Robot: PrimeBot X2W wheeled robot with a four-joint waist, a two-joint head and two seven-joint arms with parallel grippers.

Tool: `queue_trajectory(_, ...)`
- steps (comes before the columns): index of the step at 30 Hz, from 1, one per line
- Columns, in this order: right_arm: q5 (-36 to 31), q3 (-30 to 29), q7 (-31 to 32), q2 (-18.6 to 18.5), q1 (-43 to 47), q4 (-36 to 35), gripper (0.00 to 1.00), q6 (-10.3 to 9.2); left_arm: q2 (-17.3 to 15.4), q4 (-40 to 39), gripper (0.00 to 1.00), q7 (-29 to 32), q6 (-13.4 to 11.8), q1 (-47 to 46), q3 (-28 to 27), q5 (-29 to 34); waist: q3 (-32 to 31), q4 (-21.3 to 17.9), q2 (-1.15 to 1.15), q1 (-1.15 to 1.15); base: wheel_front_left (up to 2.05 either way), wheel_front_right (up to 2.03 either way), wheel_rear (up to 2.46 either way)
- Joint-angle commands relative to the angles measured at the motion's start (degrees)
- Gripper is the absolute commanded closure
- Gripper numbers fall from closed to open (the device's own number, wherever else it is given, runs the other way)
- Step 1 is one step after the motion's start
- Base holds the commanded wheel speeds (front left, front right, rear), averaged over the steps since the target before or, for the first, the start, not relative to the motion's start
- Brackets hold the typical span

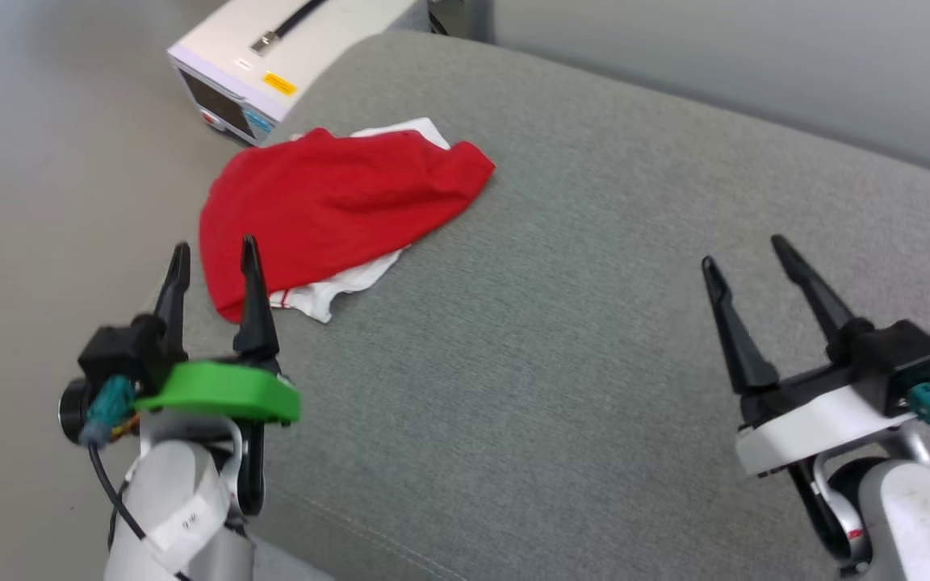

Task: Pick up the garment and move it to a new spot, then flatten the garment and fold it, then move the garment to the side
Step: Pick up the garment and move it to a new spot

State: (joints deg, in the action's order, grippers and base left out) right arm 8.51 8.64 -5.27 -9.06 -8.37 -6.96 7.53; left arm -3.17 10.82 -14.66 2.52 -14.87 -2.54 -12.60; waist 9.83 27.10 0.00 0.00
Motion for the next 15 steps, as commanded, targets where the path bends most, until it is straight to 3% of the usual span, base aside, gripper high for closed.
queue_trajectory(1,0.3,-0.4,0.3,-0.8,-1.2,-0.8,0.00,-0.04,-0.3,0.8,0.00,-0.3,0.6,-2.5,-0.3,0.2,5.7,-5.1,0.00,0.00,0.00,0.00,0.00)
queue_trajectory(9,1.4,-1.5,0.8,-3.1,-4.4,-3.1,0.00,-0.04,-4.8,10.9,0.00,4.9,2.5,-16.1,-3.3,-4.8,12.8,-10.8,0.00,0.00,0.00,0.00,0.00)
queue_trajectory(15,2.3,-1.0,0.1,-3.8,-6.8,-3.3,0.00,-0.04,-11.2,19.7,0.00,14.1,4.1,-26.2,-3.4,-8.1,16.8,-14.3,0.00,0.00,0.00,0.00,0.00)
